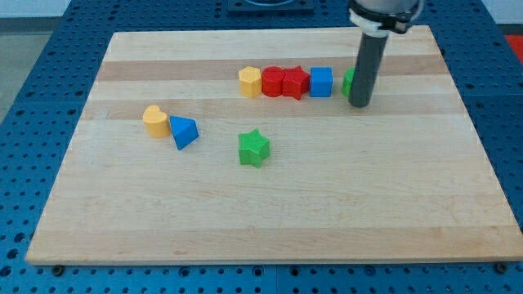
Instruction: Push the green circle into blue cube
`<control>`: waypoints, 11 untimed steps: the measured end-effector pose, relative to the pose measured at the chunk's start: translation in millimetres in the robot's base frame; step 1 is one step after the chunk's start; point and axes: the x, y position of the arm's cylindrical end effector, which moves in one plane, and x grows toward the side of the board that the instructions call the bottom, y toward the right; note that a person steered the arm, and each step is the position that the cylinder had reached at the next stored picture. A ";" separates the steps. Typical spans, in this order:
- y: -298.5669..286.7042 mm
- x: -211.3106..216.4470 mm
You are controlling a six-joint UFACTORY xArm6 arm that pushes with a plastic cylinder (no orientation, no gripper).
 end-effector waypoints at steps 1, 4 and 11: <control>21.0 -0.8; 28.9 -19.5; -47.1 130.7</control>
